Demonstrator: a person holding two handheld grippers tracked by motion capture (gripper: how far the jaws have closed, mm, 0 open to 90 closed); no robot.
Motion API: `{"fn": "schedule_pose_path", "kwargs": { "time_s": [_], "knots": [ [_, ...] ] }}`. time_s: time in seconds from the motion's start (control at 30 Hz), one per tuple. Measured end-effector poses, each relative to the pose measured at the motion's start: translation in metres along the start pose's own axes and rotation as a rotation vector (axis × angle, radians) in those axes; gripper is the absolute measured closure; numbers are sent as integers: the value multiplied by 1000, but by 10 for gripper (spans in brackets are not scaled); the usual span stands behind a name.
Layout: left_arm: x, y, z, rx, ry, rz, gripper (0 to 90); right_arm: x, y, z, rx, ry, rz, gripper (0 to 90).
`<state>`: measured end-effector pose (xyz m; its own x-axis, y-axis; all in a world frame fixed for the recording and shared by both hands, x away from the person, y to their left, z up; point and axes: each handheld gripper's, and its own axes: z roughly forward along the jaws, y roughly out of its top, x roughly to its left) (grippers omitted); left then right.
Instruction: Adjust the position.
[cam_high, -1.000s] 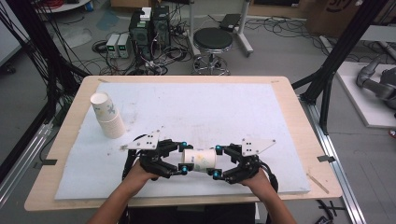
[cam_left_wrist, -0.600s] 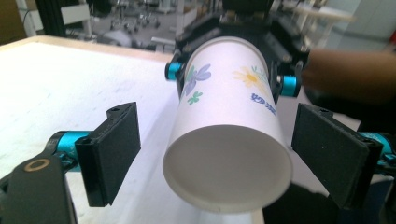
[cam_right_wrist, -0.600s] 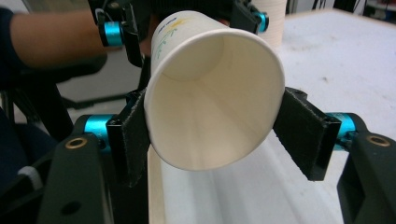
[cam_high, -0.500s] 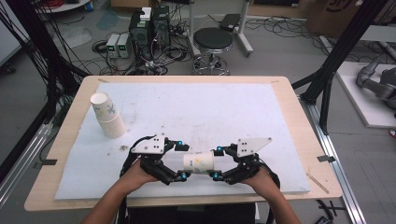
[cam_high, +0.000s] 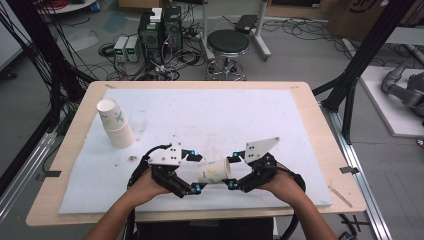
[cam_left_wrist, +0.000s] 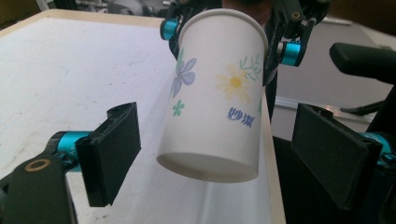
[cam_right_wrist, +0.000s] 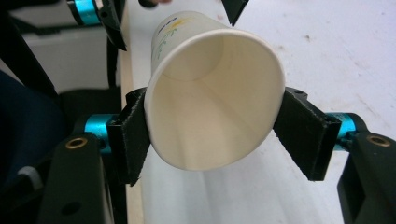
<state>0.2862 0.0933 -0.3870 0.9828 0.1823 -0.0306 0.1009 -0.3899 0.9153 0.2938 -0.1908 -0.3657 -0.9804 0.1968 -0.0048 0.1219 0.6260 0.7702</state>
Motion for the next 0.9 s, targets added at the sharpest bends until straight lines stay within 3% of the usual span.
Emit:
{"fn": "schedule_pose_path", "kwargs": {
  "time_s": [0.1, 0.2, 0.47, 0.9],
  "knots": [
    [-1, 1, 4, 42, 8, 15, 158, 0, 10, 2, 51, 3, -34, 313],
    [-1, 2, 6, 68, 15, 32, 159, 0, 14, 3, 68, 7, -44, 314],
    [0, 6, 11, 124, 18, 44, 164, 5, 29, 8, 188, -18, -122, 313],
    [1, 9, 26, 226, 20, 72, 178, 7, 46, 13, 281, -27, -186, 313]
  ]
}}
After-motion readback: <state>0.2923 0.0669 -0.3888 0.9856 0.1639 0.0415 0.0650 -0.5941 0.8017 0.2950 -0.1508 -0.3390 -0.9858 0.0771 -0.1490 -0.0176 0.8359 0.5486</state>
